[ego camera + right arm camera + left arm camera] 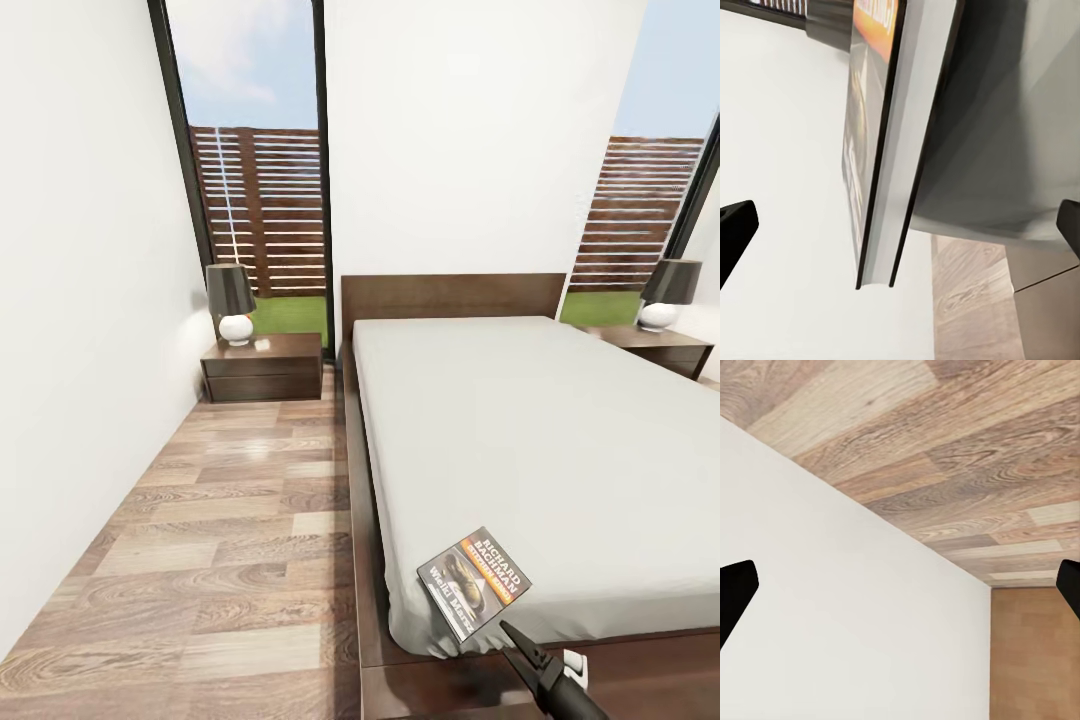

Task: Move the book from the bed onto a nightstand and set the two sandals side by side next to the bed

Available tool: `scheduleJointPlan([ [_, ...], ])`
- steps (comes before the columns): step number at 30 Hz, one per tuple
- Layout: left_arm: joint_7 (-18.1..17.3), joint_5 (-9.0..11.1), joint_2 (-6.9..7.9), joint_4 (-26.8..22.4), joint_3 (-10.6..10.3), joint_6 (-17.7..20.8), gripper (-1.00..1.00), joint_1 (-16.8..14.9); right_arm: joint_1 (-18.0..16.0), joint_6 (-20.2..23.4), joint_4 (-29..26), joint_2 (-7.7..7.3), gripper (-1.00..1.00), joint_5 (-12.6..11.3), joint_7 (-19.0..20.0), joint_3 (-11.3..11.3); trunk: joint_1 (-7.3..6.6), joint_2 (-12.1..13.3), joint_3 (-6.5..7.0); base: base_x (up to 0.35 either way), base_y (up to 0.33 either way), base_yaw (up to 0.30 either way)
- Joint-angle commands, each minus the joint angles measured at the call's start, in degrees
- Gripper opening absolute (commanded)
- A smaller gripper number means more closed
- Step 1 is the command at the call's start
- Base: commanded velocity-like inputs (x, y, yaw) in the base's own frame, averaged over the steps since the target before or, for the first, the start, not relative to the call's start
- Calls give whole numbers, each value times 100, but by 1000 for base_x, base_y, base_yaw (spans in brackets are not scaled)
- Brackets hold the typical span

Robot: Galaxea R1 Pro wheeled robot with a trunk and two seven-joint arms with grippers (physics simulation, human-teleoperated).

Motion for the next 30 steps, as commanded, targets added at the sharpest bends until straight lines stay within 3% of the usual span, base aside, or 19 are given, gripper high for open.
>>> scheduleJointPlan([
  [1, 23, 59, 2, -13, -48, 24, 100, 2, -5, 62, 2, -2, 100, -49, 2, 15, -1, -2, -4, 0, 0, 0],
  [30, 23, 59, -10, -13, -48, 20, 100, 2, -81, 66, 8, 9, 100, -52, -138, 15, -1, -2, -4, 0, 0, 0],
])
